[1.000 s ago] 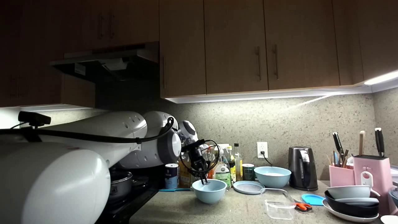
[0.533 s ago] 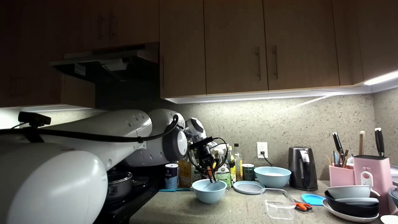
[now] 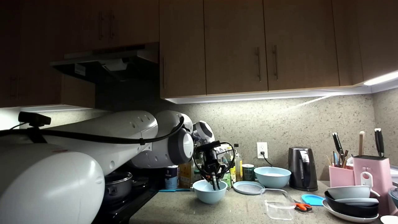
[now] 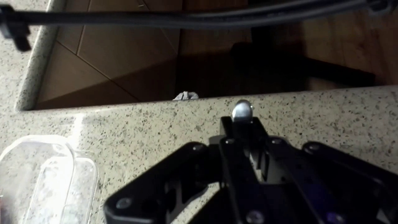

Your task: Use the spoon to stir the bowl

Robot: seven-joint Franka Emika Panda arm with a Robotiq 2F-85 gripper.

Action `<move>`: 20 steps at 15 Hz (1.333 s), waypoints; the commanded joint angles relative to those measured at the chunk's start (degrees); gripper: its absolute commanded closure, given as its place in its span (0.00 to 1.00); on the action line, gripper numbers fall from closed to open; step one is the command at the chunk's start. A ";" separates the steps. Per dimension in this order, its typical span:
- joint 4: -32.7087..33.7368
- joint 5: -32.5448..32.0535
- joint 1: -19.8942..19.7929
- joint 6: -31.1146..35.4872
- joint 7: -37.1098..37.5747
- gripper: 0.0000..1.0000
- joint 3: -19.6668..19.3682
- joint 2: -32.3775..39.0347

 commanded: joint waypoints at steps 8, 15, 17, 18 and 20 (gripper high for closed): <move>0.50 1.24 2.06 -2.03 -2.91 0.96 2.49 1.75; -0.57 1.22 2.77 -0.89 -2.78 0.34 2.51 0.83; -0.62 1.13 3.00 -0.58 -2.58 0.22 2.43 0.60; -0.80 1.13 3.19 -0.64 -2.27 0.14 2.40 0.32; -0.93 1.06 3.60 -0.56 -1.83 0.01 2.30 -0.33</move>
